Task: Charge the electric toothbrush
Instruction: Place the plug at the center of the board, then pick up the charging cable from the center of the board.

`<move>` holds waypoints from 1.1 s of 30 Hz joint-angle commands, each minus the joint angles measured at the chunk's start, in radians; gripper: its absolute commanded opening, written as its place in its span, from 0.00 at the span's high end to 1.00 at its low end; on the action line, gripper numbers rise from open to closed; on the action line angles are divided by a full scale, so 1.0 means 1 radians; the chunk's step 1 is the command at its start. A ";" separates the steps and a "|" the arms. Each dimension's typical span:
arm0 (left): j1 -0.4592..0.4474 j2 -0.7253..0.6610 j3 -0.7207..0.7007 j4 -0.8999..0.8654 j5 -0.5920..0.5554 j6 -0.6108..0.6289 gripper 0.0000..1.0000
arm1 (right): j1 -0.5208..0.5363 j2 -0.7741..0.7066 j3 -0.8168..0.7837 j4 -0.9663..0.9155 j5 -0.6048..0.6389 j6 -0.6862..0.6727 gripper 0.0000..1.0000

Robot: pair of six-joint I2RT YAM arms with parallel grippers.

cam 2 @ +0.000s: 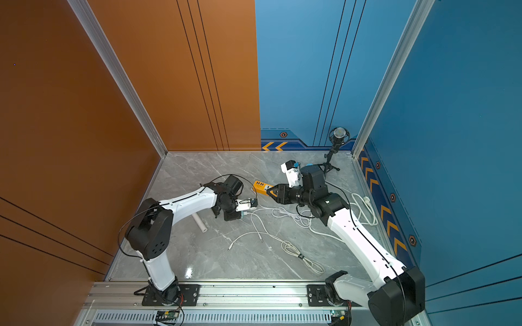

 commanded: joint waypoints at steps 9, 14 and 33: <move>0.017 -0.036 0.030 -0.033 0.081 -0.122 0.03 | -0.010 -0.062 -0.039 -0.036 0.107 -0.036 0.37; 0.005 -0.293 -0.085 -0.035 0.099 -0.325 0.01 | -0.021 -0.050 -0.046 -0.031 0.133 -0.048 0.32; -0.438 -0.332 -0.421 -0.131 -0.409 -1.276 0.50 | -0.020 0.019 -0.030 -0.046 0.077 -0.011 0.34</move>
